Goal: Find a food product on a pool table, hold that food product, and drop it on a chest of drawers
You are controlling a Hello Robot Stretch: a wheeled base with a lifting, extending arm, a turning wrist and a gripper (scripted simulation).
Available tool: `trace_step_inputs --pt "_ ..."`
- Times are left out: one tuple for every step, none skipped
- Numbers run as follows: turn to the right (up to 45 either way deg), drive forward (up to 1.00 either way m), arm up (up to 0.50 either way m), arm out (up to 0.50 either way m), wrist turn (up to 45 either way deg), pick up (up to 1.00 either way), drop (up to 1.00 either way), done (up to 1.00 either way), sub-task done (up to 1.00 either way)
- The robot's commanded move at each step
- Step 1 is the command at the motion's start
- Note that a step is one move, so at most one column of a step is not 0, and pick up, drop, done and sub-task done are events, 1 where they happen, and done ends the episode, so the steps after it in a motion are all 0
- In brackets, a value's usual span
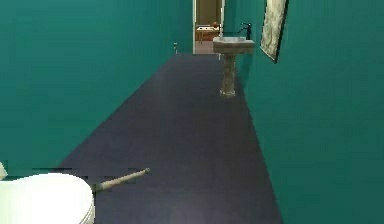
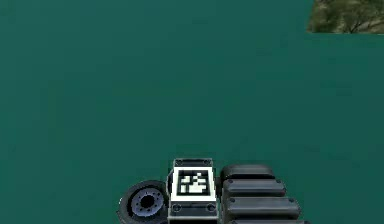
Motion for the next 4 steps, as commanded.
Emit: trace_step_inputs --pt "0.0 1.00 0.00 0.00 0.0 0.00 0.00 0.00 0.00" --pt "0.0 1.00 0.00 0.00 0.0 0.00 0.00 0.00 0.00" --pt "0.0 1.00 0.00 0.00 0.0 0.00 0.00 0.00 0.00" --pt "-3.0 0.00 0.00 0.00 0.0 0.00 0.00 0.00 0.00"
